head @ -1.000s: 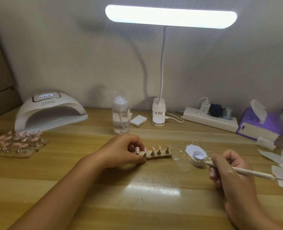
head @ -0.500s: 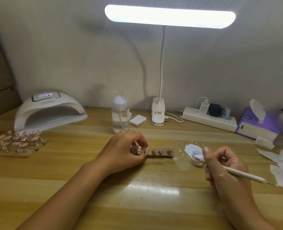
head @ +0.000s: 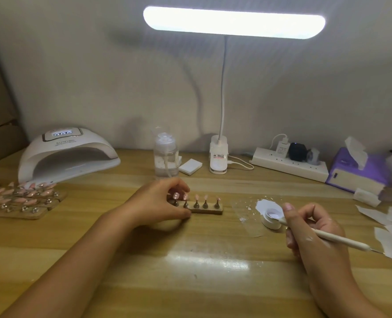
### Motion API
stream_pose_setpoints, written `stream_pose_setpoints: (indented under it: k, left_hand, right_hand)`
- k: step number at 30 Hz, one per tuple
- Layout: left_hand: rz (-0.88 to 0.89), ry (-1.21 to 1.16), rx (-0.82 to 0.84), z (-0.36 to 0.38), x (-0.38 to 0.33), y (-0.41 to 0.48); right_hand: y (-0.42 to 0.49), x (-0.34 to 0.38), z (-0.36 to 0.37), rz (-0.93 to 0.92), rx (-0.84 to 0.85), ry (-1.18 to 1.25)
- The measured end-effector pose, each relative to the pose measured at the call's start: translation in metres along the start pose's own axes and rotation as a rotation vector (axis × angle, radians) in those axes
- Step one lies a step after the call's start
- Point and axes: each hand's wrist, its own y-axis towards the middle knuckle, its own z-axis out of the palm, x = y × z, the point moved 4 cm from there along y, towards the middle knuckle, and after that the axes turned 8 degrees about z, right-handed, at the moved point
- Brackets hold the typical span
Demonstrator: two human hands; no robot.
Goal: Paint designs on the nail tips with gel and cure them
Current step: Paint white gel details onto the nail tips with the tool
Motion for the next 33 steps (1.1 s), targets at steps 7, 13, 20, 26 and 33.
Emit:
stream_pose_setpoints:
  k: [7, 13, 20, 26, 33]
  left_hand:
    - [0.135, 0.306, -0.21, 0.011, -0.024, 0.003]
    - [0.217, 0.347, -0.238, 0.013, -0.027, 0.002]
    - [0.299, 0.177, -0.232, -0.009, -0.052, -0.003]
    - [0.364, -0.27, -0.206, 0.016, -0.098, -0.009]
    - [0.27, -0.181, -0.132, 0.078, -0.087, -0.008]
  right_hand:
    - [0.0, 0.001, 0.0, 0.006, -0.008, 0.016]
    - [0.001, -0.002, -0.001, 0.008, -0.015, 0.018]
    - [0.0, 0.001, -0.002, 0.003, -0.042, 0.027]
    - [0.004, 0.013, -0.008, -0.045, -0.09, 0.021]
    - [0.021, 0.006, -0.017, 0.03, -0.094, -0.129]
